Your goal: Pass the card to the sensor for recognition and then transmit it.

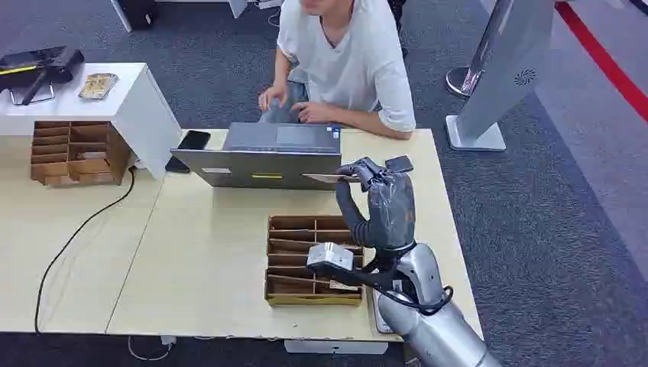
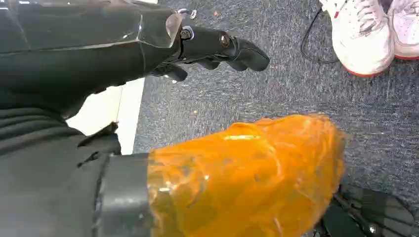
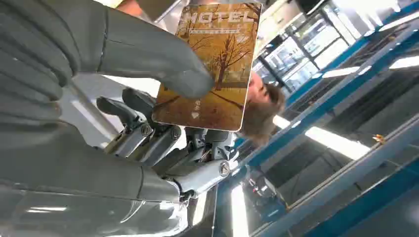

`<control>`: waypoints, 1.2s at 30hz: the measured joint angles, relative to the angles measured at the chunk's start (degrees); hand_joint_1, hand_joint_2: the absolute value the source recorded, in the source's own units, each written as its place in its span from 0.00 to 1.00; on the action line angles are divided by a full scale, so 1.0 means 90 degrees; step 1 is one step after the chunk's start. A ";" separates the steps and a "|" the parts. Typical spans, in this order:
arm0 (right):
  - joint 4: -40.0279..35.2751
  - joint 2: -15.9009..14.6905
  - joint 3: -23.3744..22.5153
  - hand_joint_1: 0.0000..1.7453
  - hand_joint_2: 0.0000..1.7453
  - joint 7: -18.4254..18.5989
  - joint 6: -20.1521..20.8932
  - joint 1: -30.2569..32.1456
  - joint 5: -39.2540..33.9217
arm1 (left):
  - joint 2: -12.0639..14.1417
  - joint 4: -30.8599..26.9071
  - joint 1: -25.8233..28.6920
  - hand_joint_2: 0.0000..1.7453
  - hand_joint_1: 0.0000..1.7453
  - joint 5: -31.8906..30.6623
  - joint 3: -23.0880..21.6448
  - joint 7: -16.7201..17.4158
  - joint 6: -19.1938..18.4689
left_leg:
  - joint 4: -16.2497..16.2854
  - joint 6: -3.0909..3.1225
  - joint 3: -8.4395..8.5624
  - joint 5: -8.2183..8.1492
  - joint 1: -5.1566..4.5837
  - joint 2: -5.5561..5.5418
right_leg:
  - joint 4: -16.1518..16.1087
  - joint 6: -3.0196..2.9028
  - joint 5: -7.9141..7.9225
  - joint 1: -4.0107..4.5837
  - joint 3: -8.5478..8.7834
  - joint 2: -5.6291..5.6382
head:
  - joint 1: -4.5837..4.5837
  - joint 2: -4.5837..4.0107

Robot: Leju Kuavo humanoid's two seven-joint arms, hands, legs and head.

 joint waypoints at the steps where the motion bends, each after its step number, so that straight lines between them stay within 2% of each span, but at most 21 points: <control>1: -0.0024 0.0000 0.0005 1.00 1.00 -0.0022 0.0010 0.0004 -0.0046 | 0.0000 0.0000 0.0000 0.00 0.00 0.0002 0.0000 0.0000 0.0000 | 0.0000 0.0000 0.0000 0.0000 0.0000 0.0000 | 0.0000 0.0000 0.0000 0.0000 0.0000 0.0000 | 0.0000 0.0000; 13: -0.0780 -0.0068 0.0136 1.00 1.00 -0.0615 0.0345 0.0316 -0.1501 | -0.0024 0.0000 0.0001 0.00 0.00 0.0087 0.0068 0.0000 0.0117 | 0.0000 0.0000 0.0000 0.0000 0.0000 0.0000 | 0.0000 0.0000 -0.0001 0.0000 -0.0001 0.0000 | 0.0002 0.0000; 21: -0.1297 -0.0262 0.0177 1.00 1.00 -0.1173 0.1338 0.0637 -0.3520 | -0.0029 0.0000 0.0002 0.00 0.00 -0.0012 0.0075 -0.0061 0.0066 | 0.0000 0.0000 0.0000 0.0000 0.0000 0.0000 | -0.0001 0.0000 -0.0001 0.0000 -0.0001 0.0000 | 0.0000 0.0000; 28: -0.1552 -0.0398 0.0177 1.00 1.00 -0.1343 0.1664 0.0832 -0.4071 | -0.0029 0.0000 0.0003 0.00 0.00 -0.0049 0.0075 -0.0075 0.0053 | 0.0000 0.0000 0.0002 0.0000 0.0000 0.0000 | -0.0001 0.0000 -0.0001 0.0000 -0.0002 0.0000 | 0.0000 0.0000; 33: -0.1836 -0.0568 0.0160 1.00 1.00 -0.1547 0.2264 0.1159 -0.4865 | -0.0027 0.0000 0.0003 0.00 0.00 -0.0097 0.0080 -0.0083 0.0044 | 0.0000 0.0000 0.0000 -0.0001 0.0000 0.0000 | -0.0001 0.0001 -0.0002 0.0000 -0.0002 0.0000 | 0.0000 0.0000; 36: -0.2035 -0.0731 0.0119 1.00 1.00 -0.1605 0.2903 0.1396 -0.5560 | -0.0024 0.0000 0.0004 0.00 0.00 -0.0124 0.0112 -0.0107 0.0034 | 0.0000 0.0001 0.0000 -0.0002 -0.0001 0.0000 | -0.0002 0.0001 -0.0002 0.0000 -0.0002 0.0000 | 0.0002 0.0000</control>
